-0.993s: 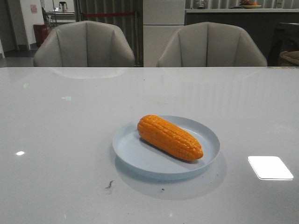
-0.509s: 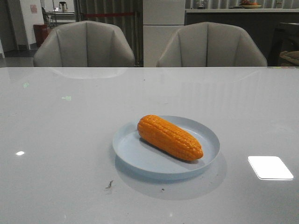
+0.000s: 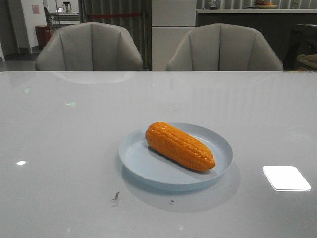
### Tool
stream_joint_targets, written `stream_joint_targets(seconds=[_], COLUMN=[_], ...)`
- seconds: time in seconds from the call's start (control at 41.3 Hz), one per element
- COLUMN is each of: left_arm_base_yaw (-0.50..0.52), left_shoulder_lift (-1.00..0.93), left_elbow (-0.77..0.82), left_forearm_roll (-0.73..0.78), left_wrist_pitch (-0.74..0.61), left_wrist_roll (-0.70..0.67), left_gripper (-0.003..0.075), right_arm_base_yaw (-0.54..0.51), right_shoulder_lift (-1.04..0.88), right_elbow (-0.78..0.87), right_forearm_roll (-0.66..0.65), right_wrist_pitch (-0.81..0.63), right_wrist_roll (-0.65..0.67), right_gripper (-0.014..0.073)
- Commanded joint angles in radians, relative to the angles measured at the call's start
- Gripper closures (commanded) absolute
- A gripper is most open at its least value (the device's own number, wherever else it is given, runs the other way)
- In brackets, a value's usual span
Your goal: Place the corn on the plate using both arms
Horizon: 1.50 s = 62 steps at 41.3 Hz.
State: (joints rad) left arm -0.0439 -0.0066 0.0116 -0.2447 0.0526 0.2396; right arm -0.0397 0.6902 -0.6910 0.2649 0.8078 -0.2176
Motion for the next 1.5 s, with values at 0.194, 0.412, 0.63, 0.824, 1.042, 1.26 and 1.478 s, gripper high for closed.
stream_joint_targets(seconds=[0.194, 0.412, 0.63, 0.824, 1.042, 1.26, 1.478], left_arm_base_yaw=[0.001, 0.001, 0.001, 0.001, 0.001, 0.001, 0.001], left_shoulder_lift=[-0.015, -0.015, -0.015, -0.015, -0.015, -0.015, -0.015], left_elbow=[0.036, 0.036, 0.036, 0.036, 0.036, 0.036, 0.036], left_forearm_roll=[0.004, 0.102, 0.175, 0.218, 0.218, 0.218, 0.218], left_wrist_pitch=[-0.091, -0.099, -0.099, -0.099, -0.099, -0.099, -0.099], left_wrist_roll=[-0.003, -0.01, -0.112, -0.171, -0.171, -0.171, -0.171], left_gripper=[0.0627, 0.0627, 0.0627, 0.0627, 0.0627, 0.0627, 0.0627], right_arm_base_yaw=[0.003, 0.003, 0.003, 0.003, 0.003, 0.003, 0.003], right_shoulder_lift=[-0.002, -0.002, -0.002, -0.002, -0.002, -0.002, -0.002], right_elbow=[-0.026, -0.026, -0.026, -0.026, -0.026, -0.026, -0.026], right_forearm_roll=[0.018, 0.018, 0.018, 0.018, 0.018, 0.018, 0.018], right_wrist_pitch=[-0.056, -0.056, -0.056, -0.056, -0.056, -0.056, -0.056], right_wrist_roll=[-0.009, -0.009, -0.009, -0.009, -0.009, -0.009, -0.009], right_gripper=[0.0011, 0.0011, 0.0011, 0.0011, 0.0011, 0.0011, 0.0011])
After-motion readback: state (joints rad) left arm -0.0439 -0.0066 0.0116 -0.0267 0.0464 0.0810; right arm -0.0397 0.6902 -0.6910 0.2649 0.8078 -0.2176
